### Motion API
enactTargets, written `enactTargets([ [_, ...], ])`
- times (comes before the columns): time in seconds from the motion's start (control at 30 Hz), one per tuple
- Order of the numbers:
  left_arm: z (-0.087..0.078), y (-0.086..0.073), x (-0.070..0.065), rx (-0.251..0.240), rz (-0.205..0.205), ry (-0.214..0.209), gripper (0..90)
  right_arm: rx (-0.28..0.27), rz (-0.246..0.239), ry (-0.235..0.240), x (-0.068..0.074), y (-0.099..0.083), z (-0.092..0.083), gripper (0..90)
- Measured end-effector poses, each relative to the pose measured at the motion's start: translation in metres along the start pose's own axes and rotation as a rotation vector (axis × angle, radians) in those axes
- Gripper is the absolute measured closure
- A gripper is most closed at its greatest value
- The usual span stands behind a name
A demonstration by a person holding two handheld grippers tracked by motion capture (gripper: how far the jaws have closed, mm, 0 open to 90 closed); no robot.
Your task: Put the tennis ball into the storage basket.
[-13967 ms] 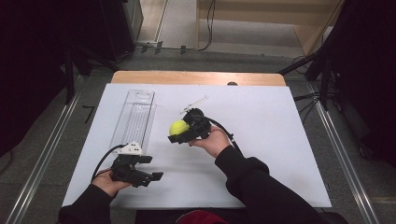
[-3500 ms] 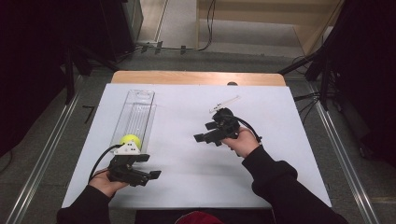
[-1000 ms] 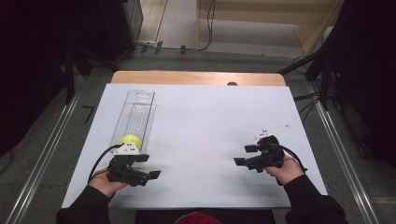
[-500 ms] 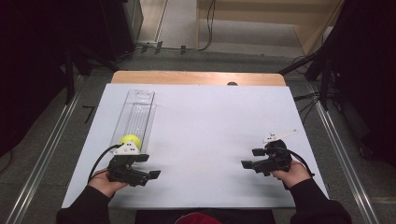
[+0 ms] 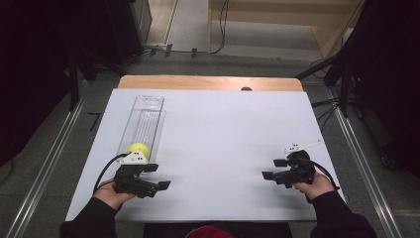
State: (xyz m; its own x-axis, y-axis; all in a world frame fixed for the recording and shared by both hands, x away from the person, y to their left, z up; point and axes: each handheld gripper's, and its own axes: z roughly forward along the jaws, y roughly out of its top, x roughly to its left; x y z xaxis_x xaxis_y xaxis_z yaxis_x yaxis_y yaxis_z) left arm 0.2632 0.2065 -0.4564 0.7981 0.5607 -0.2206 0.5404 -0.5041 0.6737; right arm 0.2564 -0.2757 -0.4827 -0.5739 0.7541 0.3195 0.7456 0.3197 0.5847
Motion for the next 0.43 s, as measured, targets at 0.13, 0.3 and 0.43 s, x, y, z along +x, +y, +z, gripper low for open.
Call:
enactTargets([
  [0.13, 0.0001, -0.0001, 0.0001, 0.002, 0.001, 0.004, 21.6, 0.001, -0.007, 0.003, 0.0002, 0.0004, 0.0015, 20.9],
  [0.3, 0.0002, -0.0001, -0.0004, 0.005, 0.001, 0.007, 21.6, 0.003, -0.007, 0.004, 0.0004, 0.0002, 0.0011, 20.9],
  [0.43, -0.0001, 0.0001, -0.0003, 0.005, 0.003, 0.007, 21.6, 0.005, -0.006, 0.003, 0.0003, 0.0002, 0.0010, 20.8],
])
